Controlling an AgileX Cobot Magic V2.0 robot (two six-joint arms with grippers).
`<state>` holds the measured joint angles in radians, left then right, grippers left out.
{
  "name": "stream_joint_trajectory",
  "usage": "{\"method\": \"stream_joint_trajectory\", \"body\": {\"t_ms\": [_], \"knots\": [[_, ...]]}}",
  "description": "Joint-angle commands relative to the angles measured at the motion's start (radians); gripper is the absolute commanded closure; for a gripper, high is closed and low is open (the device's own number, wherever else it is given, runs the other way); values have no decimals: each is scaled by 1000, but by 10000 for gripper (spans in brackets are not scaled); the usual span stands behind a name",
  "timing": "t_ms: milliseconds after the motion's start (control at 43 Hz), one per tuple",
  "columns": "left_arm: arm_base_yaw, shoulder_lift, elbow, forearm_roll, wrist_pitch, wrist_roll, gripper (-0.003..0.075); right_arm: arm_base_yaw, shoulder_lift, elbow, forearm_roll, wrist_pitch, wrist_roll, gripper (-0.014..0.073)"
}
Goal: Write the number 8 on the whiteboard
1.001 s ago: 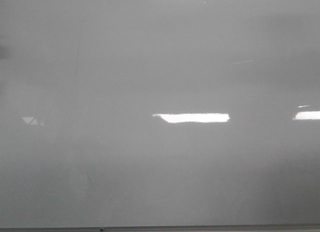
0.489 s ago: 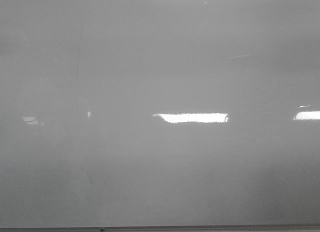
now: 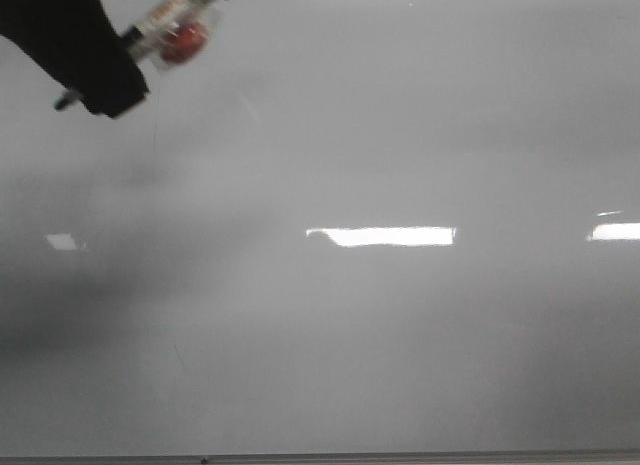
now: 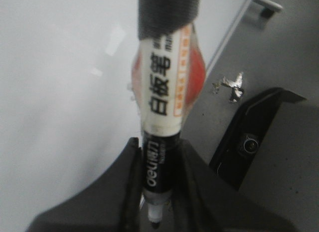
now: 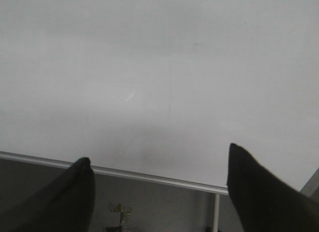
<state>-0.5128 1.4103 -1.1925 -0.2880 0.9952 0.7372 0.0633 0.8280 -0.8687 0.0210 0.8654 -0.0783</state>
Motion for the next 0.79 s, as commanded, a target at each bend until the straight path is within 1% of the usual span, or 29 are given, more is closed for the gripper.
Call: {"method": "stream_joint_trajectory", "body": {"t_ms": [0,47,140,279,349,489,605,768], "knots": [[-83,14,-35,-22,-24,50,741,6,33,-35,49,-41,-112,24],[-117,33,-35,-20,-24,68,741,16,49,-35,93,-39,-174,24],[-172,54,-35,-9,-24,109,741,58,84,-35,194,-31,-360,23],[-229,58,-35,-3,-27,167,741,171,140,-35,371,32,-690,23],[-251,58,-35,1,-27,167,741,237,171,-35,457,52,-806,23],[-274,58,-35,9,-27,188,741,327,218,-43,561,53,-907,23],[-277,58,-35,9,-28,199,741,390,269,-78,570,51,-913,23],[-277,60,-35,9,-28,199,741,450,349,-137,588,38,-913,23]]}}
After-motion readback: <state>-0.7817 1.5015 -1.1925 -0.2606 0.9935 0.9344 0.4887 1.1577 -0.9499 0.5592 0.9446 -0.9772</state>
